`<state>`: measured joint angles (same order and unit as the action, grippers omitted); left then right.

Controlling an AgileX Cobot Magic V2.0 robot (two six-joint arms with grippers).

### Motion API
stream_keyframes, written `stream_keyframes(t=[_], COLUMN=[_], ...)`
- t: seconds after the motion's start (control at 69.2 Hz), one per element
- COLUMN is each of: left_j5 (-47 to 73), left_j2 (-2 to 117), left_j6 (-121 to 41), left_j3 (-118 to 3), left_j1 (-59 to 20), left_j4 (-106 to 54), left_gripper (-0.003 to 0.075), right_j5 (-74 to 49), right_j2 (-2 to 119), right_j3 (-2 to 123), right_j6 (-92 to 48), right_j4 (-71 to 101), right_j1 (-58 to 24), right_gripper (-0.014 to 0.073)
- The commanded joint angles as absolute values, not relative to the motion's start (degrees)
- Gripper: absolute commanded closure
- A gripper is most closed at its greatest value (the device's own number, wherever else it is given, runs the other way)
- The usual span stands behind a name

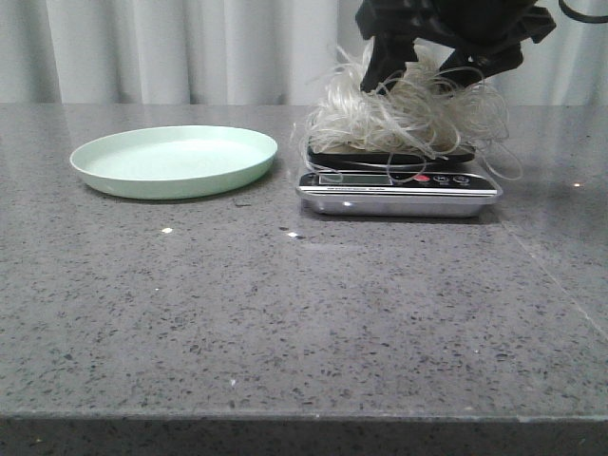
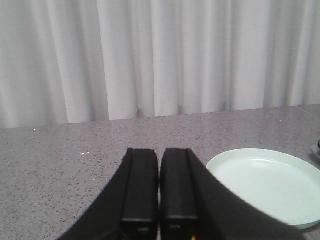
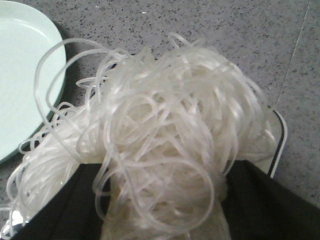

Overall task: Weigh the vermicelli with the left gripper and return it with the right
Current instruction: 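Lower the right gripper onto the vermicelli on the scale and grasp it, then lift the vermicelli off the scale with the right gripper toward the plate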

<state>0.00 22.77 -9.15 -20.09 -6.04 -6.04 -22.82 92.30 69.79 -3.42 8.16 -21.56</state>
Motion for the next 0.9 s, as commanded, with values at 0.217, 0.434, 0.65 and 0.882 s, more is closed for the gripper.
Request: stream_keyframes(t=[0.217, 0.434, 0.65, 0.882], left_j5=[-4.5, -4.5, -4.5, -4.5], left_j2=[23.0, 23.0, 23.0, 23.0], left_j6=[-8.8, -8.8, -8.8, -8.8], left_j3=[-21.7, -21.7, -21.7, -21.7], left_j1=[-6.0, -6.0, -6.0, -6.0], left_j4=[-6.5, -6.5, -6.5, -6.5], left_gripper=[0.0584, 0.0584, 0.0584, 0.0584], right_j5=[-20.8, -20.8, -20.0, -19.0], right_j2=[90.8, 90.0, 86.9, 81.5], right_j3=[71.5, 71.5, 71.9, 71.9], right_j6=[-3.8, -3.8, -3.8, -3.8], right_j4=[7.9, 7.9, 7.9, 7.9], right_j1=[-21.5, -21.5, -21.5, -21.5], right_gripper=[0.0449, 0.0443, 0.0443, 0.0443])
